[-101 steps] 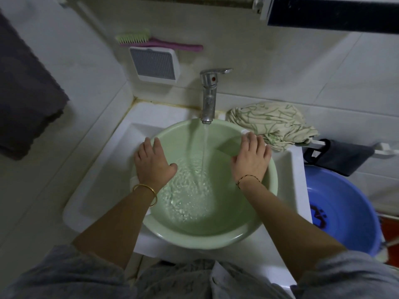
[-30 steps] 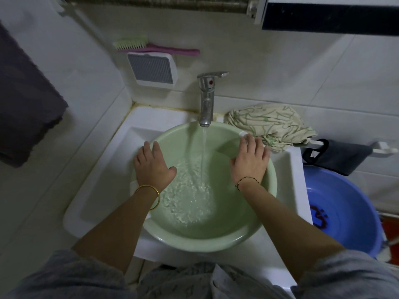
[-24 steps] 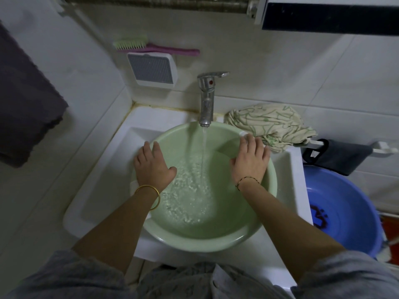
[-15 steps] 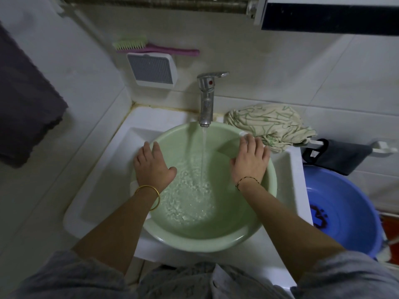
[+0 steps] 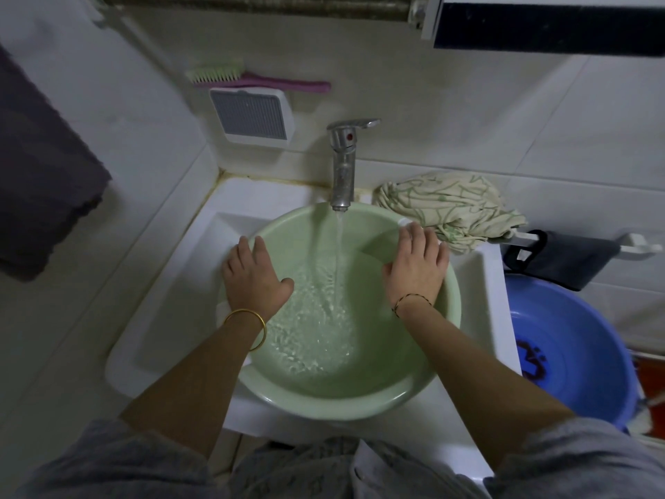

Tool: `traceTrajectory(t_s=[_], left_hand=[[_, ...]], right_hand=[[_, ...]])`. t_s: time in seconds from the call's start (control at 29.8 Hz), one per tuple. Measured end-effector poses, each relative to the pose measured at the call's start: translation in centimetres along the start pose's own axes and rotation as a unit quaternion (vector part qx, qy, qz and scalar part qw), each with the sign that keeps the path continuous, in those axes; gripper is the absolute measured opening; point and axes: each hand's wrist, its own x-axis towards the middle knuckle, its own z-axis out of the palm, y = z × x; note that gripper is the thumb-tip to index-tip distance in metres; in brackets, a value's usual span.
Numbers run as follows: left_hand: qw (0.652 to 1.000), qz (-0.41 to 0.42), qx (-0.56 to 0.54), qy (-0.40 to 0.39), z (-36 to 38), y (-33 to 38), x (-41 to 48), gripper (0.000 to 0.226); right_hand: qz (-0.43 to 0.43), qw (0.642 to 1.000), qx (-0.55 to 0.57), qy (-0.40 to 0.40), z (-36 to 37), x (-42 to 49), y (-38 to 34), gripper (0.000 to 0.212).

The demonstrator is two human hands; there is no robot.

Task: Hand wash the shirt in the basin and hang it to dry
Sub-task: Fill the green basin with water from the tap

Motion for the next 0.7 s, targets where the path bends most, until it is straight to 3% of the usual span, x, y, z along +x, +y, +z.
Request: traceTrajectory(t_s=[0.7], left_hand=[[1.000,0.002,0.004,-0.004,-0.01,-0.04,0.04,0.092]], right_hand=[[-0.001,1.000,-0.007,-0.002,0.07,0.03,0.04,0.071]])
